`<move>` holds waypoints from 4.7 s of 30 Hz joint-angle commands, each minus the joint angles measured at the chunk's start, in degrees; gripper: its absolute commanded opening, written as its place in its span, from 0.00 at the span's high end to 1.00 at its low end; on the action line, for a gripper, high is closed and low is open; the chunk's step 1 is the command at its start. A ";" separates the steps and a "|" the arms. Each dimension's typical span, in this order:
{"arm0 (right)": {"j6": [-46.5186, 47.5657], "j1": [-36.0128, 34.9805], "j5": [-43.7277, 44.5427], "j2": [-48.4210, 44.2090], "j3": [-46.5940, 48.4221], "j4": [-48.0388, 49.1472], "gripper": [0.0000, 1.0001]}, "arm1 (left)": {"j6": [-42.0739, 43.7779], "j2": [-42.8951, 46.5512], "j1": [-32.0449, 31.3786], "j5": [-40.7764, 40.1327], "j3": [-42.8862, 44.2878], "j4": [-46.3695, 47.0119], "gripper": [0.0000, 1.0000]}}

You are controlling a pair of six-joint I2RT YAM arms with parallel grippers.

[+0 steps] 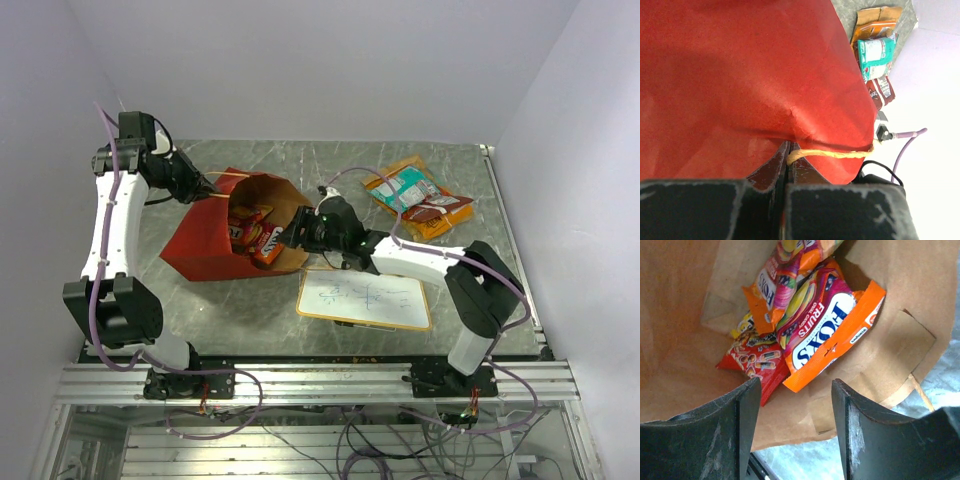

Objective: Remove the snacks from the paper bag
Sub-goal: Take out the snack from the paper bag, then place the snack at the center of the board.

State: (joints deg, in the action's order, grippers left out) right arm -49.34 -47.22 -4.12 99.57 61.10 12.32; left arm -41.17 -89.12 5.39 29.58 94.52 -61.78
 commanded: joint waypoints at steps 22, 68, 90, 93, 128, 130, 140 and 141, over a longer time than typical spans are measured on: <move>-20.85 -4.46 6.66 13.84 14.65 -15.00 0.36 | -2.90 7.91 -0.35 0.24 -7.72 3.42 0.93; 0.53 -6.36 18.86 11.21 27.10 -13.37 1.00 | 4.20 9.06 -0.35 -13.05 -0.06 -6.55 0.93; 32.40 -5.52 6.57 -4.52 29.38 -17.84 1.00 | 13.11 -3.09 -0.37 -18.62 22.69 -12.74 0.93; 38.24 -4.79 5.02 -9.05 25.94 -16.75 1.00 | 12.26 -3.66 -0.33 -16.25 22.93 -12.02 0.93; 31.74 42.11 7.16 -13.79 13.06 -20.09 1.00 | 8.45 -6.34 -0.33 -4.44 20.20 -3.97 0.93; 31.52 43.18 8.92 -13.79 12.20 -20.61 1.00 | 8.27 -7.54 -0.33 -3.88 21.52 -4.40 0.93; 26.89 44.98 16.43 -20.06 -0.66 -20.48 1.00 | 8.72 -7.87 -0.33 -3.26 19.80 -3.90 0.93; 26.36 45.08 17.00 -20.41 -1.88 -20.07 1.00 | 8.73 -8.37 -0.33 -3.22 20.39 -4.02 0.93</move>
State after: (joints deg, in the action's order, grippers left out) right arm -19.99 -2.79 8.38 82.89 63.02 -11.40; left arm -32.42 -96.97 5.26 24.77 113.69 -67.13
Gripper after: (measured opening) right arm 0.007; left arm 0.071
